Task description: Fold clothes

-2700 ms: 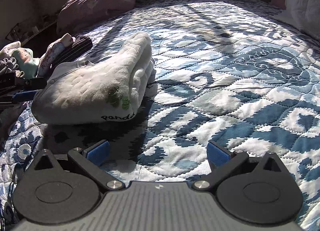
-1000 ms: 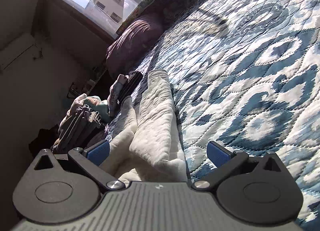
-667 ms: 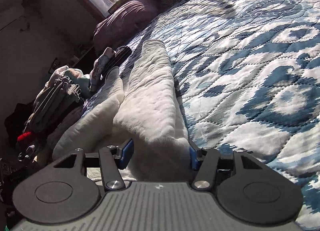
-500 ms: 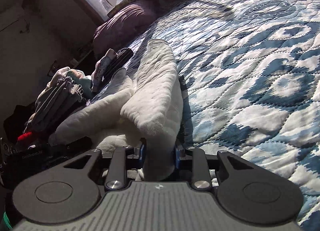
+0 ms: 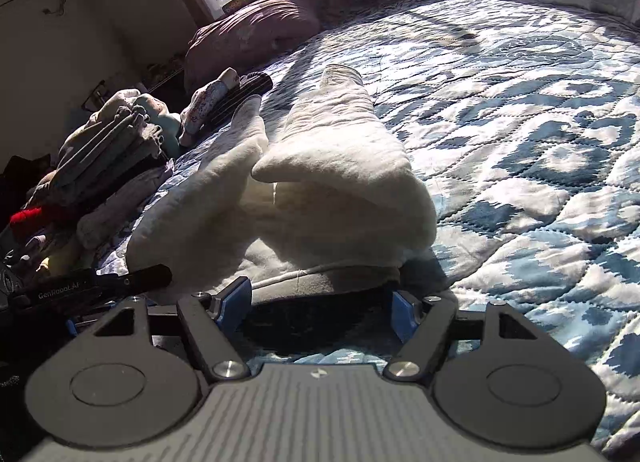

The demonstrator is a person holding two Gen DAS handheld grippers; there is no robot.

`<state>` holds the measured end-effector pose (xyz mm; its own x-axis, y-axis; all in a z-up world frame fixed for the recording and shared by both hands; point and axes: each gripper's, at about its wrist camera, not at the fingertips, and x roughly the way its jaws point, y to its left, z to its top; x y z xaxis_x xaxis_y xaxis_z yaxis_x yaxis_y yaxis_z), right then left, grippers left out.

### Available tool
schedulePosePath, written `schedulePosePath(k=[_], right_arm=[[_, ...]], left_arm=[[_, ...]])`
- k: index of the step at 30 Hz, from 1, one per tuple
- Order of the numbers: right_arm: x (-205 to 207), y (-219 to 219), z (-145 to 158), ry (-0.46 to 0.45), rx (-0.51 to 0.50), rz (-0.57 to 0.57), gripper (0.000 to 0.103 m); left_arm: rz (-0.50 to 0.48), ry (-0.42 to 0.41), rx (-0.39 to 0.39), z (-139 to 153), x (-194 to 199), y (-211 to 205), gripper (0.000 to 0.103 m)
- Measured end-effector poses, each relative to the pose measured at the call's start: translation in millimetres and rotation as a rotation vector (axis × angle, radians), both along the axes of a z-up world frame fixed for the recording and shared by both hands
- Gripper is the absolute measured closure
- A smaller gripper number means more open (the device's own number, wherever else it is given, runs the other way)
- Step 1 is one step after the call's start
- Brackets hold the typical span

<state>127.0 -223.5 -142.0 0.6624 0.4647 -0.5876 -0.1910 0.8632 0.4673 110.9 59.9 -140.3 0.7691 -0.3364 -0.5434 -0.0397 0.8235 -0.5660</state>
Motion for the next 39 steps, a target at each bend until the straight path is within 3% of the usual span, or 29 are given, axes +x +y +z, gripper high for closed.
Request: schedulePosePath(k=[1,3,4,8,11,13,16,18,19,21,22,23,24,25,26,28,30,32,39], right_arm=[[0.7,2.7,0.6,0.011,0.007,0.019,0.031],[-5.1,5.2,3.0,0.026,0.048,0.094,0.029],[-12.9,6.9,4.5,0.023,0.052,0.128,0.029],[-34.1,-8.2,13.3,-0.017,0.039,0.069,0.033],[-33.8,-14.0,14.4,-0.035,0.015,-0.034,0.029],[-29.0,-9.8,13.0,-0.054,-0.025,-0.089,0.026],[-17.5,12.6,9.3,-0.116,-0.056,-0.017,0.026],[-9.4,29.1,1.0,-0.104,-0.111,0.027,0.049],[-6.4,34.4,-4.0,-0.077,-0.125,0.037,0.074],[-9.5,32.7,-2.4,-0.066,-0.123,0.04,0.075],[-12.8,29.3,1.0,-0.067,-0.11,0.049,0.075],[-17.1,22.7,4.9,-0.073,-0.078,0.052,0.071],[-21.6,13.7,8.4,-0.088,-0.036,0.031,0.063],[-26.2,4.6,11.8,-0.103,0.007,0.011,0.039],[-28.7,-2.8,15.2,-0.12,0.045,-0.006,0.023],[-25.9,-10.8,20.8,-0.158,0.1,-0.027,0.022],[-10.3,-12.3,18.7,-0.16,0.085,-0.019,0.024],[12.3,-14.3,12.3,-0.138,0.069,-0.004,0.038],[85.6,-23.0,-1.6,-0.103,0.153,-0.012,0.041]], left_arm=[[0.0,0.004,0.004,-1.5,0.9,-1.7,0.061],[-0.016,0.002,-0.011,-2.4,0.9,-0.5,0.081],[-0.016,-0.009,0.001,-0.6,-0.8,-1.1,0.097],[0.007,-0.08,0.046,16.8,-11.1,5.3,0.099],[0.01,-0.135,0.109,36.7,-21.2,13.0,0.099],[0.023,-0.114,0.098,33.8,-23.8,21.3,0.099],[0.014,-0.007,0.069,8.2,-19.3,28.1,0.099],[-0.015,0.05,0.046,-3.4,-17.5,25.9,0.099],[-0.017,0.053,0.042,-4.3,-18.9,25.1,0.097],[-0.035,0.043,0.04,5.5,-21.4,26.4,0.077],[-0.037,0.022,0.044,11.8,-23.7,27.6,0.051],[-0.032,-0.024,0.051,21.8,-29.2,30.0,0.036],[-0.03,-0.052,0.046,28.2,-31.9,33.4,0.036],[-0.031,-0.072,0.014,34.5,-32.2,39.3,0.036],[-0.026,-0.082,-0.02,37.5,-30.1,44.6,0.036],[-0.013,-0.092,-0.068,41.0,-19.6,52.6,0.036],[0.0,-0.091,-0.093,43.7,-1.7,57.3,0.036],[-0.003,-0.085,-0.094,45.0,18.6,57.8,0.036],[-0.042,-0.079,-0.072,41.4,85.9,61.4,0.037]])
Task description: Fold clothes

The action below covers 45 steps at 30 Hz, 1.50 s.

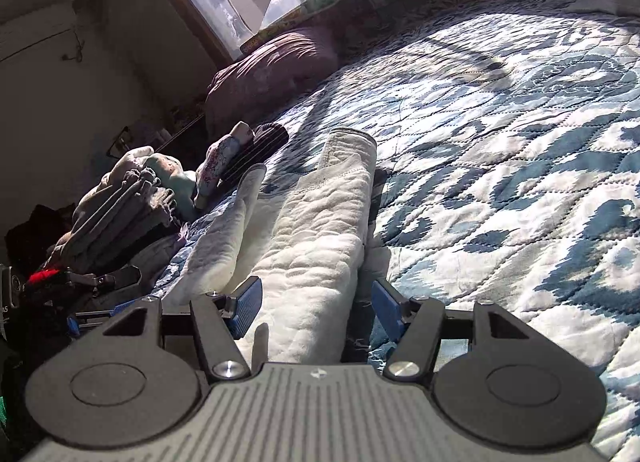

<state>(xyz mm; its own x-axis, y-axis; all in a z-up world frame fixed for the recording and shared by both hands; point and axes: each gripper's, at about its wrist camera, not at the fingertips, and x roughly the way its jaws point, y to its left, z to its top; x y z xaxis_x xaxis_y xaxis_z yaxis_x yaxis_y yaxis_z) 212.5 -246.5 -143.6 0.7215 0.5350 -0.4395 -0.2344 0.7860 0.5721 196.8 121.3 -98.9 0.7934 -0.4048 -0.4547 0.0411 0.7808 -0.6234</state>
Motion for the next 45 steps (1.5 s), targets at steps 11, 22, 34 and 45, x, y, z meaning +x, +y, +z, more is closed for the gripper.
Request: schedulePosePath(k=[11,22,34,45], right_arm=[[65.2,5.4,-15.8,0.045,0.066,0.052,0.07],[34.8,-20.8,4.0,-0.06,0.062,-0.066,0.092],[-34.1,-121.8,-9.5,-0.035,0.271,-0.428,0.092],[-65.4,-150.5,-28.1,0.044,0.117,-0.64,0.094]], left_arm=[[-0.042,0.02,-0.003,-19.4,49.5,-5.7,0.074],[0.047,-0.074,0.01,-3.5,21.7,13.2,0.096],[0.378,-0.114,-0.029,8.4,-65.3,74.3,0.097],[0.588,0.078,0.084,-18.9,-110.3,103.5,0.098]])
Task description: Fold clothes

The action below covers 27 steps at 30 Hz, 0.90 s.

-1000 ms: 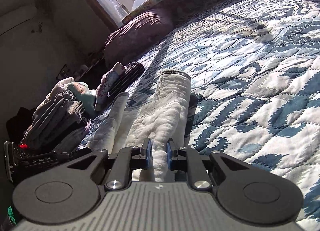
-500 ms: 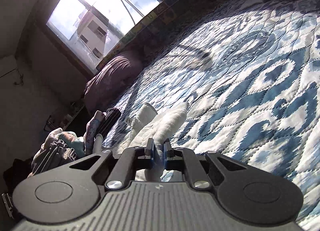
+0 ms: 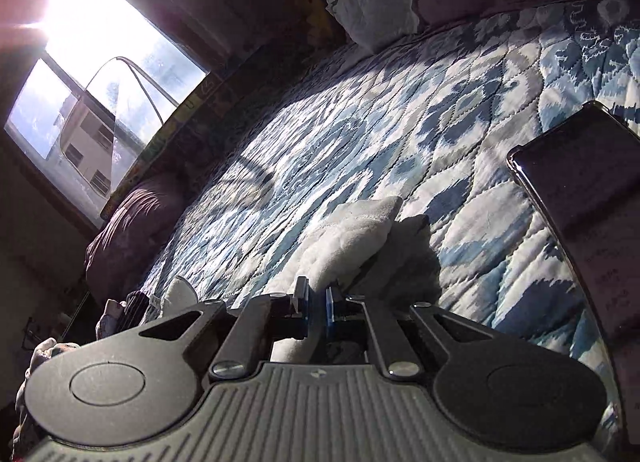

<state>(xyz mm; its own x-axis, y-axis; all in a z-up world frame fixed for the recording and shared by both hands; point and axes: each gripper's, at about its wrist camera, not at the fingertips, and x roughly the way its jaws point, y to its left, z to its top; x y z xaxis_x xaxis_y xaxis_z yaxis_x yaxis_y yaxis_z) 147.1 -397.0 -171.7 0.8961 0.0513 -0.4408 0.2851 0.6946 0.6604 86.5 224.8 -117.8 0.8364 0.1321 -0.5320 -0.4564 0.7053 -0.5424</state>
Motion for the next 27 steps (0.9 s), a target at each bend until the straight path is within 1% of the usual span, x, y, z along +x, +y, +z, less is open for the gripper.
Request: schedulePosePath(k=[2,3,4,5,6,7,8,10,12,13,14,16,18,19,20,22,23,25,26,27], right_arm=[[2.4,6.1,-3.0,0.067,-0.055,0.006,0.092],[2.9,9.8,-4.3,0.093,-0.077,0.007,0.091],[0.1,13.8,-1.8,0.097,-0.103,0.001,0.088],[-2.8,18.4,3.7,0.101,-0.146,-0.012,0.076],[-7.6,23.7,10.7,0.098,-0.199,-0.028,0.067],[-12.5,29.1,17.9,0.089,-0.248,-0.043,0.052],[-17.2,34.5,25.2,0.069,-0.293,-0.055,0.047],[-22.6,47.1,38.5,0.011,-0.391,-0.051,0.047],[-24.5,64.1,50.3,-0.058,-0.478,-0.001,0.048],[-23.9,73.5,54.3,-0.084,-0.511,0.034,0.048],[-22.1,84.2,56.8,-0.11,-0.534,0.088,0.048],[-14.8,110.2,60.7,-0.162,-0.572,0.232,0.053],[-2.6,140.2,56.7,-0.18,-0.612,0.371,0.057],[3.0,153.7,54.8,-0.186,-0.624,0.43,0.059],[9.0,166.2,52.6,-0.191,-0.63,0.488,0.059],[19.8,190.5,51.4,-0.208,-0.651,0.576,0.061],[25.3,199.1,51.7,-0.217,-0.66,0.602,0.061],[38.5,213.1,54.3,-0.223,-0.646,0.662,0.061],[44.7,217.1,54.6,-0.216,-0.63,0.679,0.061],[52.0,218.7,52.5,-0.191,-0.611,0.692,0.062]], left_arm=[[0.013,0.054,0.01,-6.0,-3.1,-1.9,0.098],[0.011,0.068,0.025,-6.9,-3.9,-3.9,0.097],[0.006,0.097,0.071,-5.4,-3.3,-7.8,0.09],[0.009,0.115,0.116,-2.1,-2.5,-11.6,0.085],[0.017,0.117,0.142,1.4,-3.6,-13.9,0.082],[0.045,0.123,0.175,5.0,-5.3,-15.8,0.076],[0.07,0.131,0.211,8.6,-7.2,-17.6,0.072],[0.078,0.103,0.265,16.6,-10.9,-22.5,0.072],[0.05,0.055,0.278,22.6,-11.8,-27.4,0.072],[0.019,0.045,0.292,23.6,-7.6,-32.4,0.072],[-0.016,0.039,0.307,24.2,-2.3,-37.9,0.072],[-0.066,0.031,0.325,21.6,4.2,-44.3,0.072],[-0.028,0.069,0.35,19.3,9.0,-43.5,0.072],[-0.031,0.046,0.34,20.7,8.4,-40.8,0.072],[-0.04,0.013,0.326,22.7,7.2,-37.7,0.073],[-0.14,-0.045,0.317,26.8,11.2,-43.5,0.073],[-0.218,-0.072,0.334,28.3,16.0,-56.4,0.073],[-0.388,-0.126,0.374,30.9,26.9,-86.6,0.072],[-0.455,-0.142,0.389,30.7,31.7,-98.5,0.072],[-0.529,-0.139,0.429,27.6,41.0,-115.1,0.072]])
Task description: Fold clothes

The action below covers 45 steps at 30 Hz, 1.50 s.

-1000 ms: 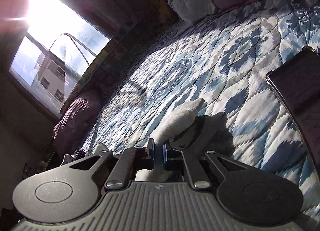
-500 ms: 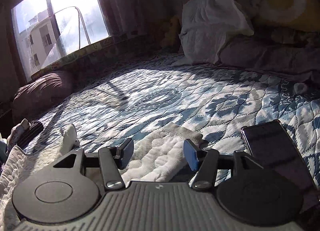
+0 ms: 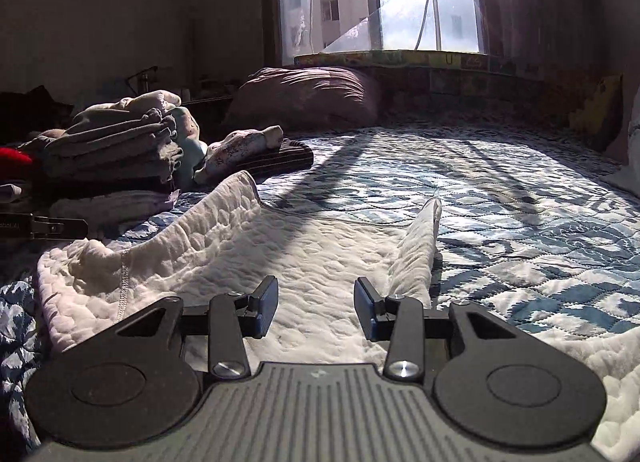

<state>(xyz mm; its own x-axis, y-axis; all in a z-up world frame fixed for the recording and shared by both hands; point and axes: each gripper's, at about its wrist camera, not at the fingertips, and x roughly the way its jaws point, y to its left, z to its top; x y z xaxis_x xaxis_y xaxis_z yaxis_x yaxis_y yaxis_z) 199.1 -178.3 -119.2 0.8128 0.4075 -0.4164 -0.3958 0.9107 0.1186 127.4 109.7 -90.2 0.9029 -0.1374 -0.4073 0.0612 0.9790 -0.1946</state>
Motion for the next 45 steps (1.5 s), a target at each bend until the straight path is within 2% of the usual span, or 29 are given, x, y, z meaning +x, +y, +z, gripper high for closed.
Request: schedulePosePath(k=[1,2,3,5,6,8,11,14,16,17,18,20,21,23,26,28,30,31,32,34,35,36,37,38,40,41,43,44,45], right_arm=[[8.2,-1.1,-5.0,0.044,-0.005,-0.021,0.061],[18.4,-4.7,-12.7,0.104,-0.021,-0.064,0.061],[30.9,-15.3,-23.7,0.179,0.002,-0.112,0.066],[39.2,-43.3,-32.6,0.256,0.141,-0.175,0.096],[38.9,-51.7,-31.5,0.264,0.176,-0.192,0.1],[31.2,-55.5,-23.1,0.218,0.168,-0.187,0.094],[29.9,-50.9,-13.6,0.171,0.163,-0.127,0.091],[50.9,-33.5,-8.9,0.131,0.097,-0.077,0.091],[70.3,-30.1,-12.4,0.151,0.066,-0.104,0.092],[78.2,-34.6,-18.2,0.199,0.067,-0.134,0.092],[86.3,-44.4,-28.5,0.271,0.098,-0.164,0.093],[92.1,-67.1,-39.1,0.339,0.229,-0.183,0.102],[92.6,-71.7,-34.5,0.347,0.243,-0.177,0.102],[92.4,-73.0,-21.1,0.312,0.251,-0.132,0.089],[105.9,-68.9,-6.1,0.259,0.241,-0.097,0.084],[120.9,-63.5,-4.0,0.239,0.219,-0.084,0.084],[139.7,-60.9,-11.9,0.257,0.19,-0.099,0.086],[151.2,-62.6,-22.0,0.301,0.174,-0.131,0.086],[156.3,-67.4,-33.1,0.337,0.194,-0.146,0.092],[158.4,-86.8,-44.6,0.371,0.316,-0.156,0.1],[158.2,-92.6,-42.2,0.378,0.348,-0.155,0.1],[156.5,-95.0,-37.8,0.365,0.367,-0.146,0.098],[155.8,-95.9,-33.3,0.345,0.374,-0.14,0.09],[156.9,-94.4,-28.7,0.312,0.362,-0.138,0.089],[160.3,-91.3,-22.2,0.263,0.339,-0.139,0.084],[165.1,-89.4,-26.4,0.281,0.327,-0.147,0.079],[176.1,-85.1,-39.9,0.338,0.302,-0.159,0.08],[180.2,-83.9,-43.4,0.36,0.292,-0.166,0.086],[181.4,-84.6,-42.0,0.368,0.286,-0.176,0.088]], left_arm=[[-0.01,0.022,0.048,-3.9,8.1,-8.7,0.072],[0.061,0.125,0.108,-15.7,25.8,-10.0,0.072],[0.129,0.242,0.106,-29.8,41.1,-1.1,0.072],[0.165,0.255,-0.051,-35.2,46.3,22.4,0.076],[0.175,0.257,-0.064,-31.5,47.7,24.5,0.078],[0.174,0.174,0.016,-14.6,44.3,13.8,0.079],[0.075,0.073,0.018,5.5,53.3,-1.5,0.079],[-0.074,0.042,0.03,13.4,74.0,-28.7,0.079],[-0.108,0.094,0.044,2.9,94.5,-39.9,0.079],[-0.084,0.147,0.067,-5.1,106.1,-41.1,0.078],[-0.004,0.275,0.098,-22.9,127.5,-35.9,0.079],[0.023,0.316,-0.014,-30.7,138.7,-16.4,0.083],[0.03,0.327,-0.042,-23.8,138.9,-9.4,0.084],[0.002,0.248,0.032,-5.6,136.6,-14.0,0.085],[-0.06,0.185,-0.043,7.4,150.2,-9.8,0.084],[-0.052,0.18,-0.038,8.0,165.5,-9.5,0.084],[-0.028,0.217,-0.037,0.4,186.0,-5.9,0.084],[-0.005,0.262,-0.042,-6.1,194.8,-2.4,0.083],[0.041,0.332,-0.05,-19.5,204.8,4.1,0.083],[0.069,0.349,-0.183,-37.8,208.2,24.7,0.084],[0.073,0.355,-0.235,-36.9,207.8,32.6,0.087],[0.064,0.328,-0.25,-28.1,204.9,36.7,0.087],[0.057,0.283,-0.253,-21.4,202.5,37.5,0.086],[0.051,0.237,-0.254,-15.5,200.5,37.6,0.081],[0.047,0.225,-0.272,-15.9,205.9,38.6,0.072],[0.046,0.223,-0.282,-16.8,209.1,39.1,0.065],[0.083,0.32,-0.237,-35.9,222.0,36.1,0.064],[0.095,0.326,-0.248,-38.6,222.8,37.5,0.06],[0.1,0.332,-0.263,-37.4,222.8,39.7,0.061]])
